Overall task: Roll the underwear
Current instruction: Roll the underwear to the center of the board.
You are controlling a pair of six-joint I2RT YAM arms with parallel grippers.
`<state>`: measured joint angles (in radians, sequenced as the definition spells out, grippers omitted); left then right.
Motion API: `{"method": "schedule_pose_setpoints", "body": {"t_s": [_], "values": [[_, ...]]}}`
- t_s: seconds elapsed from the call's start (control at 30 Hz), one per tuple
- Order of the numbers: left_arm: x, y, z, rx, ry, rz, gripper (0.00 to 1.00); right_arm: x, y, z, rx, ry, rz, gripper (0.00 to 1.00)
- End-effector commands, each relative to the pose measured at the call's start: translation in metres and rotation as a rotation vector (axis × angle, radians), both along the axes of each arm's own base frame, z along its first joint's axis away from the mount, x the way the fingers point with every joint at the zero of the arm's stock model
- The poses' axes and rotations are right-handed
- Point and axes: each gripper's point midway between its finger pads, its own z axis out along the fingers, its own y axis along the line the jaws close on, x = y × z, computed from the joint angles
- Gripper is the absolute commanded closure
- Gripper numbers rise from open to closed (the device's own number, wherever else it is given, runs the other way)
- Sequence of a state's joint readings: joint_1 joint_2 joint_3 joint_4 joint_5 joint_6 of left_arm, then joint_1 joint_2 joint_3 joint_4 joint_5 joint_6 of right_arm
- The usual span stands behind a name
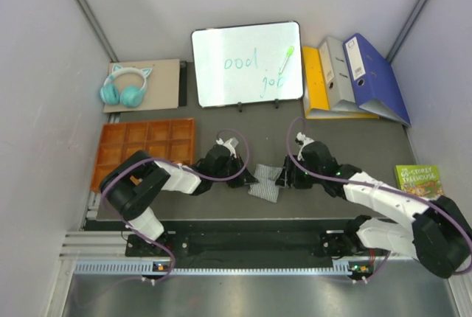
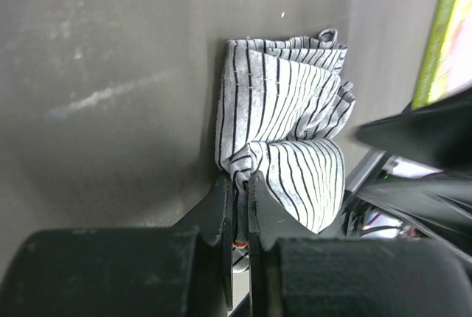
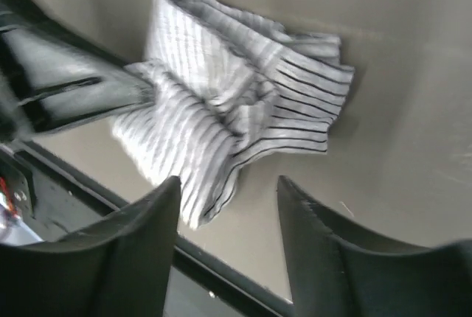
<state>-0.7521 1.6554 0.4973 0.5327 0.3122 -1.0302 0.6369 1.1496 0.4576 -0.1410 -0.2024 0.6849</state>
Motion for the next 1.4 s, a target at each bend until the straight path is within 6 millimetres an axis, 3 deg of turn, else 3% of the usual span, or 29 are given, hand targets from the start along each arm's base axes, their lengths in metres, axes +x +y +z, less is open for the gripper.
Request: {"method": "schedule_pose_setpoints", "body": {"t_s": [0.0, 0.1, 0.13, 0.23, 0.37, 0.57, 1.03, 1.27, 1.33, 1.37], "values": [[-0.05, 0.038, -0.052, 0.266, 0.176, -0.149, 1.0, 0.009, -0.008, 0.05, -0.107, -0.209, 0.115, 0.42], [-0.064, 0.049, -0.06, 0.316, 0.233, -0.2, 1.0, 0.005, 0.009, 0.069, -0.101, -0.316, 0.2, 0.4], [-0.067, 0.055, -0.065, 0.334, 0.26, -0.206, 1.0, -0.009, 0.023, 0.072, -0.099, -0.347, 0.275, 0.4], [-0.077, 0.058, -0.067, 0.312, 0.315, -0.243, 1.0, -0.017, 0.04, 0.075, -0.159, -0.459, 0.351, 0.4], [-0.082, 0.058, -0.065, 0.305, 0.33, -0.277, 1.0, -0.036, 0.063, 0.069, -0.235, -0.564, 0.446, 0.4], [-0.081, 0.06, -0.06, 0.316, 0.339, -0.293, 1.0, -0.038, 0.08, 0.056, -0.338, -0.654, 0.513, 0.41], [-0.077, 0.06, -0.056, 0.319, 0.341, -0.302, 1.0, -0.048, 0.084, 0.004, -0.447, -0.582, 0.582, 0.51], [-0.075, 0.056, -0.051, 0.289, 0.336, -0.303, 1.0, -0.049, 0.072, -0.024, -0.534, -0.505, 0.554, 0.51], [-0.074, 0.055, -0.048, 0.275, 0.331, -0.305, 1.0, -0.051, 0.065, -0.036, -0.572, -0.465, 0.54, 0.57], [-0.072, 0.053, -0.045, 0.262, 0.32, -0.304, 1.0, -0.052, 0.064, -0.04, -0.586, -0.451, 0.537, 0.68]]}}
